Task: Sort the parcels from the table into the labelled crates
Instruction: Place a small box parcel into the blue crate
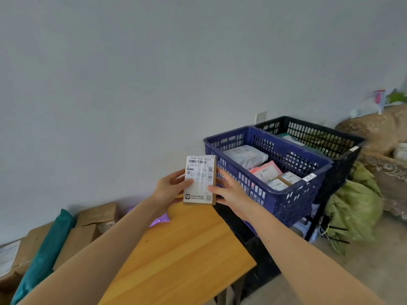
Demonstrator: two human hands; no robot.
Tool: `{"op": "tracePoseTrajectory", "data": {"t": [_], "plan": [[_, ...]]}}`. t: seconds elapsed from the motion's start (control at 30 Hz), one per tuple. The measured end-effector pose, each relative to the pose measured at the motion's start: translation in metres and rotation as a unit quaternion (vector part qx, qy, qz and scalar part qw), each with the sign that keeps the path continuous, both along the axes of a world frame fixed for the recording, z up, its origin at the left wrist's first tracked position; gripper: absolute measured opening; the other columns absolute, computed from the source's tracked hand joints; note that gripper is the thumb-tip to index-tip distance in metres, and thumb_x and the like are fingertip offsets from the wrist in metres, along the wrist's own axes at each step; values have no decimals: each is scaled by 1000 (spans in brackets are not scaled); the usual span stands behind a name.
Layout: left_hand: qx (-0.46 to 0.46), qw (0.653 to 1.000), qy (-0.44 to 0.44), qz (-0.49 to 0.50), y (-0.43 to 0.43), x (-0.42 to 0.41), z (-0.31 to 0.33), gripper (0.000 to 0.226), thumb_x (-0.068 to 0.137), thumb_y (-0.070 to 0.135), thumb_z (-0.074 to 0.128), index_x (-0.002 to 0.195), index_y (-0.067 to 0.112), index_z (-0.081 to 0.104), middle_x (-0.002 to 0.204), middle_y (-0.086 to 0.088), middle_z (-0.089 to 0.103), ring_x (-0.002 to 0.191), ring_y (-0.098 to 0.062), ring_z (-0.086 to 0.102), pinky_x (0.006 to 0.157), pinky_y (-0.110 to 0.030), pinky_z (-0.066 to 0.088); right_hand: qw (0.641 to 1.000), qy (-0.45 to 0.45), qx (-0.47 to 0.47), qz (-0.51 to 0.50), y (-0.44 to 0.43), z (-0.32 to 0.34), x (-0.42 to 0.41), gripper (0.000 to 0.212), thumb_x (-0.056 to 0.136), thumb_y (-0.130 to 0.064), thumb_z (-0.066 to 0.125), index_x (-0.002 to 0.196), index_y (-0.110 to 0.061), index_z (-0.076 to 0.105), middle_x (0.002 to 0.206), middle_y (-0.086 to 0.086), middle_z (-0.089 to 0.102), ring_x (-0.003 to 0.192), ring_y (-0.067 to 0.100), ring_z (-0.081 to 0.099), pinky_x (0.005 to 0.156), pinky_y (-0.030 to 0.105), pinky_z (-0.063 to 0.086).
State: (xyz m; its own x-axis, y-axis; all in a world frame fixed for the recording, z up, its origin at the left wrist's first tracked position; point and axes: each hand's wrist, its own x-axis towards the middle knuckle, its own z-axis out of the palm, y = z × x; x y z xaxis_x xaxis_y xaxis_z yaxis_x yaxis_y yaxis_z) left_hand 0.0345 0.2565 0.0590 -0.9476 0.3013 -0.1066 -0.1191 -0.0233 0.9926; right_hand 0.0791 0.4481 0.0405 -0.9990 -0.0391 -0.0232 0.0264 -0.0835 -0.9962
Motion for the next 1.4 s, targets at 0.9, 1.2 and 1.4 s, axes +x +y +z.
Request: {"op": "tracePoseTrajectory", "data": {"t": [0.9, 1.2, 1.4], "plan": [[-19, 1000, -14, -13, 246, 60, 6, 42, 91, 15, 63, 131, 28, 53, 108, -1, 71, 94, -23, 71, 74, -38, 60, 999, 9, 12, -37, 243, 8, 65, 45, 97, -12, 54, 134, -35, 44, 131, -4, 58, 117, 15, 57, 83, 35, 53], [-12, 1000, 14, -20, 277, -10, 17, 44, 94, 10, 57, 136, 22, 49, 115, 0, 68, 96, -22, 70, 78, -38, 59, 999, 14, 40, -29, 279, 18, -15, 46, 96, -9, 54, 134, -34, 42, 123, -6, 63, 109, 13, 62, 81, 35, 57], [-42, 999, 6, 2, 298, -70, 11, 50, 96, 9, 54, 142, 24, 42, 116, -2, 66, 100, -23, 66, 80, -40, 58, 998, -13, 59, -18, 297, 10, -88, 43, 94, -6, 56, 127, -33, 46, 108, -4, 69, 101, 14, 67, 87, 38, 56]]}}
